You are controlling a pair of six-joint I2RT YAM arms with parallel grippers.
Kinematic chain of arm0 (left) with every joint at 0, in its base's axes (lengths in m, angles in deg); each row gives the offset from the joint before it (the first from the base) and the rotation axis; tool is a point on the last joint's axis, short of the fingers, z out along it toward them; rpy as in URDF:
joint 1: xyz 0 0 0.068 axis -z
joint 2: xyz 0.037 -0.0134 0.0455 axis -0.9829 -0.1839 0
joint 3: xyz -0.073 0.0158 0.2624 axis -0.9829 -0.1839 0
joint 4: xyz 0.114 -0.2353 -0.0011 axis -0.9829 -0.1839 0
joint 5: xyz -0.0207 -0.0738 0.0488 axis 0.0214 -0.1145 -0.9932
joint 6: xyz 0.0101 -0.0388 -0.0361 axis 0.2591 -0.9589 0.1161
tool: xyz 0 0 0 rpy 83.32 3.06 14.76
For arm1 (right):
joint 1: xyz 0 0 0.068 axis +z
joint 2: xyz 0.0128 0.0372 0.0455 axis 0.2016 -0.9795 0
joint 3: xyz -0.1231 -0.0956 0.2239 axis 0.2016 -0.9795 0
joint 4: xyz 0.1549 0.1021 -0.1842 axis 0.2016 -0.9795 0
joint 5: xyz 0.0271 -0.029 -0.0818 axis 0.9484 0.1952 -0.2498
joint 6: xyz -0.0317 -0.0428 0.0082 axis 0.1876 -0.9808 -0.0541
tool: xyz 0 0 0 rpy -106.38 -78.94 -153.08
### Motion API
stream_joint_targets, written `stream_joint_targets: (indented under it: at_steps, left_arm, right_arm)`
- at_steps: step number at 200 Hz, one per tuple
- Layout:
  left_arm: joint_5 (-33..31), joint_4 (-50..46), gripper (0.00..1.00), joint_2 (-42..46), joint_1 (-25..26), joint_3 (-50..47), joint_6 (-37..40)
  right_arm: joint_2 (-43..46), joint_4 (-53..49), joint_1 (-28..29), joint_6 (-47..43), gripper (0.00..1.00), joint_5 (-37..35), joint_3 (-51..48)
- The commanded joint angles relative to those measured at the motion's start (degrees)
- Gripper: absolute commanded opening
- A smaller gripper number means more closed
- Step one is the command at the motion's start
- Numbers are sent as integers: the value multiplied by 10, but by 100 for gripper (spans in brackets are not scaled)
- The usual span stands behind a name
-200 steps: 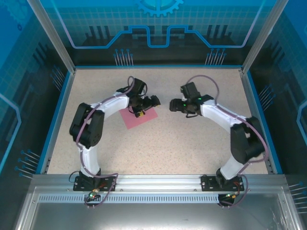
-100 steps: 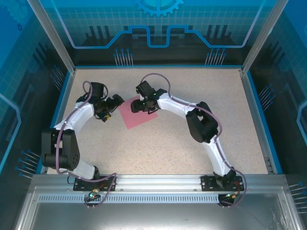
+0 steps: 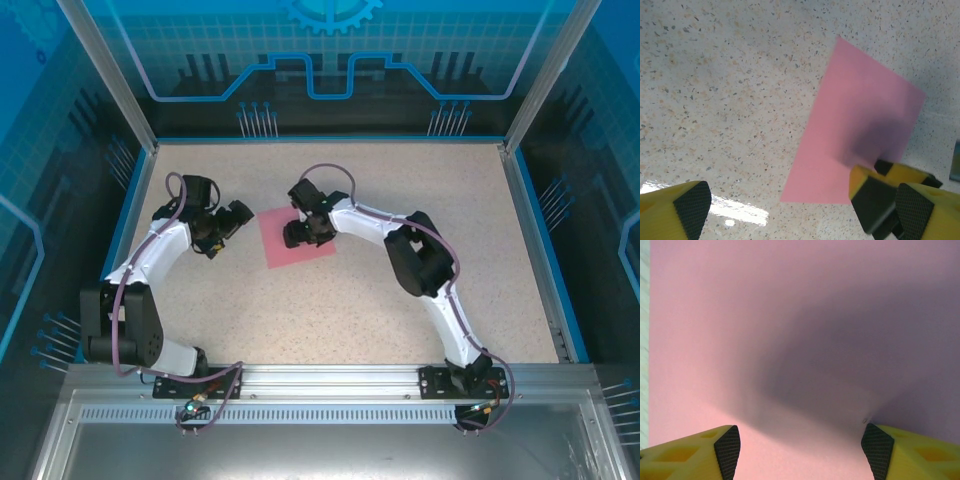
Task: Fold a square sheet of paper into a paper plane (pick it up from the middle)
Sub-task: Move the square sheet of paper to the center of the table, then fold the square sheet of paper in half at the center of the table.
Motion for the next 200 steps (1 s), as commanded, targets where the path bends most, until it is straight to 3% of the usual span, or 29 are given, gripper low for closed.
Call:
stream_joint_targets:
  at_steps: [1,22,41,81,108,123,157,200]
  left_arm:
    - [4,-3,99,5,-4,-10,2]
    - [13,3,99,5,-5,-17,2]
    - [20,11,99,6,-5,-25,1]
    - [28,14,99,2,-4,-25,-2]
    - [34,14,99,3,-4,-25,-2]
    - [37,15,99,3,-3,-28,-1]
    - [47,26,99,-2,-3,-39,-1]
    - [62,44,99,-15,-3,-48,-3]
  right_arm:
    - [29,-81,-40,-54,72,-31,-110]
    - [82,-78,-84,-87,72,-60,-191]
    - [118,-81,-117,-98,72,-76,-206]
    - [98,-105,-92,-88,73,-99,-72]
    - [34,-152,-78,-35,86,-142,27]
    - [16,-155,-81,-24,99,-142,46]
    - [13,-169,-92,-25,99,-144,50]
    - [3,-211,-117,-90,99,-71,44]
